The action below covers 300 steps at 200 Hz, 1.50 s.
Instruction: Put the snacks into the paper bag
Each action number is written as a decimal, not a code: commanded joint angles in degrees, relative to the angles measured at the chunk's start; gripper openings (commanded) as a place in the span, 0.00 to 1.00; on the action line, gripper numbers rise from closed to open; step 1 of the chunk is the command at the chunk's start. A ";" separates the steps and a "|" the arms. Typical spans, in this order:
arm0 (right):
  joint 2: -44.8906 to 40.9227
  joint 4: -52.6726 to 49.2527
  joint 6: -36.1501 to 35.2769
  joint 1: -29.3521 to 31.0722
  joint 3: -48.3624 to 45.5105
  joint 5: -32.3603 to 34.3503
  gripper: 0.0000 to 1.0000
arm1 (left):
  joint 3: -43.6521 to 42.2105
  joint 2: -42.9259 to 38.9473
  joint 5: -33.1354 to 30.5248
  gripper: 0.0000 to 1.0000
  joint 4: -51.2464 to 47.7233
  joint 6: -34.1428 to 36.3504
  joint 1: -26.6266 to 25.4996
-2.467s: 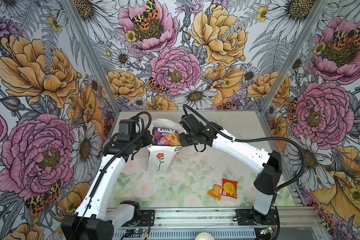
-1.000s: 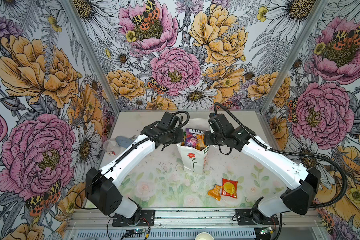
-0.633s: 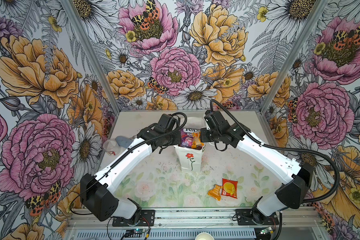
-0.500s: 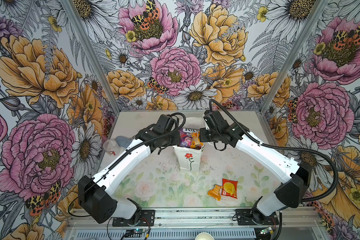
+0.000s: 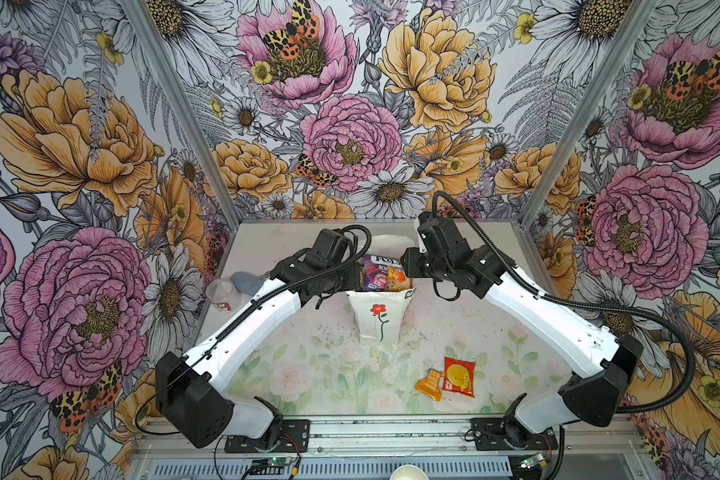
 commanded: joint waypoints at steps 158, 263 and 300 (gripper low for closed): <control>-37.43 -13.31 13.85 -4.33 -22.86 16.65 0.53 | 0.82 -1.68 0.74 0.06 4.28 1.57 0.54; -42.82 -8.86 34.07 -3.65 -58.38 -0.26 0.65 | 0.73 -1.90 1.47 0.06 4.31 1.55 0.45; -43.15 -0.14 38.67 -1.46 -67.81 -4.04 0.64 | 0.73 -1.65 1.04 0.06 4.33 1.61 0.47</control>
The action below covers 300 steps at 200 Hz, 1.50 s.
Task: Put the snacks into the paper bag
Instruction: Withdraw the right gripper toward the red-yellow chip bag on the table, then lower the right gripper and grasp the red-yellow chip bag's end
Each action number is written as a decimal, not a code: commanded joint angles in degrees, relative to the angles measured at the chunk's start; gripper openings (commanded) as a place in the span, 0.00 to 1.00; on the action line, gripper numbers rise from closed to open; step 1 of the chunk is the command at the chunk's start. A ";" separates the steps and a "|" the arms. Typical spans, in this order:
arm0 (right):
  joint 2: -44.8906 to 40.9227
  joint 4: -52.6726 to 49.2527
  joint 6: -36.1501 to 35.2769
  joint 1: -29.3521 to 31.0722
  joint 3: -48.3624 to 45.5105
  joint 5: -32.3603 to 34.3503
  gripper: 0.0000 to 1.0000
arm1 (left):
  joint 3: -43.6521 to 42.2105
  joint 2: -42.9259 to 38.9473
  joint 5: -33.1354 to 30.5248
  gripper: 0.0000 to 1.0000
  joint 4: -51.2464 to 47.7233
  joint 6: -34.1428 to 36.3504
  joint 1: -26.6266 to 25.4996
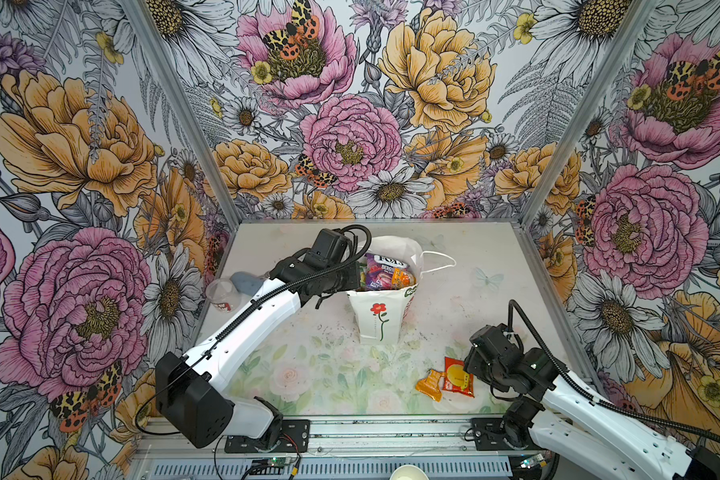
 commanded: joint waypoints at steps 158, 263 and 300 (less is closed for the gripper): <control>0.41 13.21 6.45 2.06 -5.80 -3.09 0.09 | 0.73 -0.74 1.35 0.06 4.08 1.19 0.42; 1.54 6.00 -6.07 -1.34 10.00 3.08 0.00 | 0.61 -0.87 0.92 0.07 4.06 1.44 0.33; 3.36 1.08 -13.51 -4.92 23.41 7.27 0.00 | 0.65 -0.84 0.99 0.07 4.00 1.46 0.15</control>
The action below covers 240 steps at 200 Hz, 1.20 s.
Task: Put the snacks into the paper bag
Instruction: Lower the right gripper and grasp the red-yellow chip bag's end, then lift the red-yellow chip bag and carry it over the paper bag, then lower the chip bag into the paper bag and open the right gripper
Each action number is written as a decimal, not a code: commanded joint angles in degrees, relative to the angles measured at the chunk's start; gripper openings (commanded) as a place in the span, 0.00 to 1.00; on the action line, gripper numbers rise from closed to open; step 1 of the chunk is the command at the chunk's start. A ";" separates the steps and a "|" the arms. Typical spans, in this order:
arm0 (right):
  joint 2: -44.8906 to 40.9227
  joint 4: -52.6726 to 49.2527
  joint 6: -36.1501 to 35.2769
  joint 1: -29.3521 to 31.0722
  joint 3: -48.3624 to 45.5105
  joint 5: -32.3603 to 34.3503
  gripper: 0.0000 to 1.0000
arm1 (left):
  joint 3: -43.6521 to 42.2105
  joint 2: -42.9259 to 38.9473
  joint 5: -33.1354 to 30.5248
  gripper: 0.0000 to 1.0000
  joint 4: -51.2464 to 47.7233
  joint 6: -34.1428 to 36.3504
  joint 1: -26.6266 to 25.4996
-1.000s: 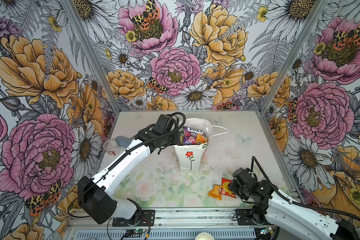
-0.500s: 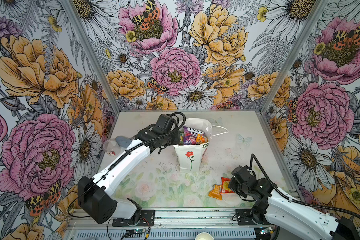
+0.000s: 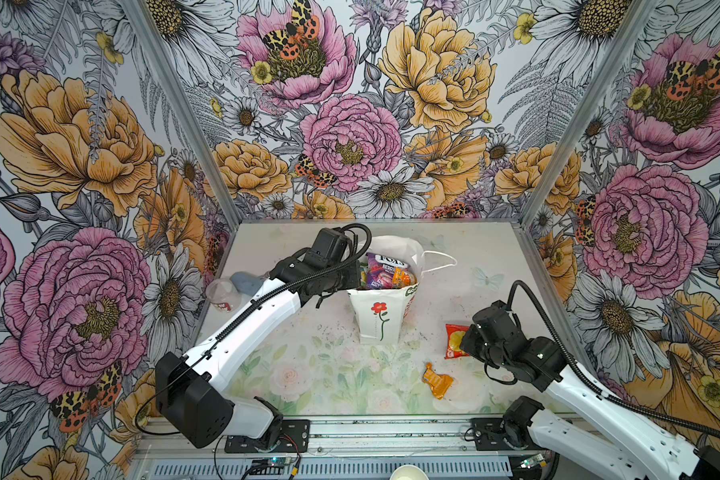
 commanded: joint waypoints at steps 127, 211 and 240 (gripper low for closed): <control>19.33 1.12 -21.61 -0.33 49.52 3.55 0.00 | 0.56 -1.37 0.78 0.08 3.00 1.46 0.14; 36.98 3.48 -24.36 6.04 59.35 -3.60 0.00 | 0.59 -1.59 0.59 0.08 2.95 1.52 0.14; 42.80 3.48 -24.36 7.32 61.21 -5.88 0.00 | 0.47 -1.72 0.58 0.08 2.95 1.52 0.14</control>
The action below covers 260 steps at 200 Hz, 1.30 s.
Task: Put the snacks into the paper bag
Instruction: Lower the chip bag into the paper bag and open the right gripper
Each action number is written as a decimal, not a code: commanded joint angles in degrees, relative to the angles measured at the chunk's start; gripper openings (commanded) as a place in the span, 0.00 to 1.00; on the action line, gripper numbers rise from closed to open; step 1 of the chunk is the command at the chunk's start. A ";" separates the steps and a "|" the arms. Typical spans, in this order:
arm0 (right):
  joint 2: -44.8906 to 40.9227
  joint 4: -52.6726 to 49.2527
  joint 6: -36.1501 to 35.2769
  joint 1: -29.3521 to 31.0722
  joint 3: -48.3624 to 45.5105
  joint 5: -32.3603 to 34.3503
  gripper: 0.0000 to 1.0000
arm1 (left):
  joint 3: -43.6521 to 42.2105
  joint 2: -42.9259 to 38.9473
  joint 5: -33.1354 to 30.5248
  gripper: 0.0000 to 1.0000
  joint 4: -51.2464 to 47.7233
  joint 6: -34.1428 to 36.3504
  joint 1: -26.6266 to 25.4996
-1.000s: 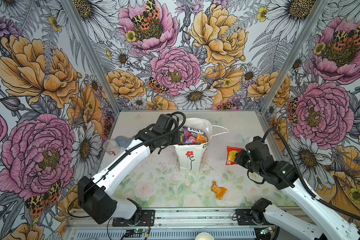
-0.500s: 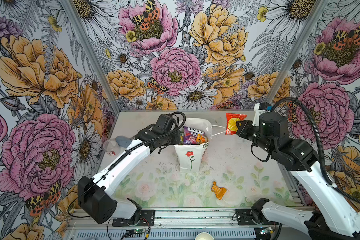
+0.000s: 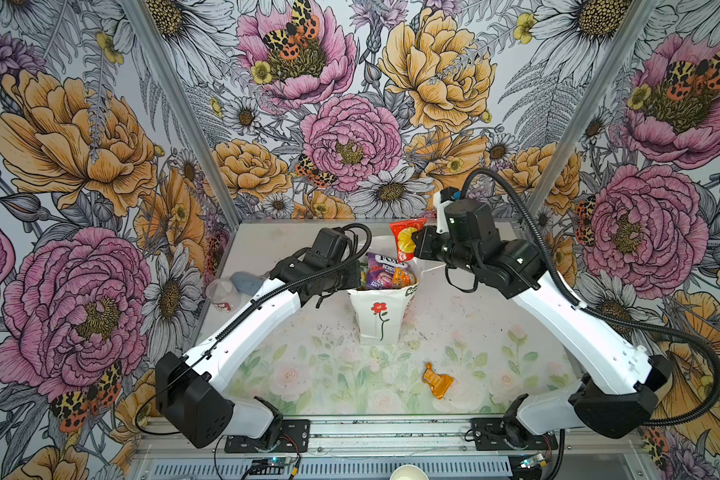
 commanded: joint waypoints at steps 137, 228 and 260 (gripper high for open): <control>10.55 0.70 -0.45 2.96 0.76 -4.80 0.02 | 0.47 -1.72 1.18 0.08 3.05 1.04 0.52; 7.86 0.61 -0.71 2.99 -0.45 -2.51 0.34 | 0.54 -1.63 0.90 0.08 3.01 1.17 0.49; 5.20 0.58 -0.97 2.99 -1.11 -0.88 0.37 | 0.46 -1.63 0.88 0.08 3.02 1.13 0.49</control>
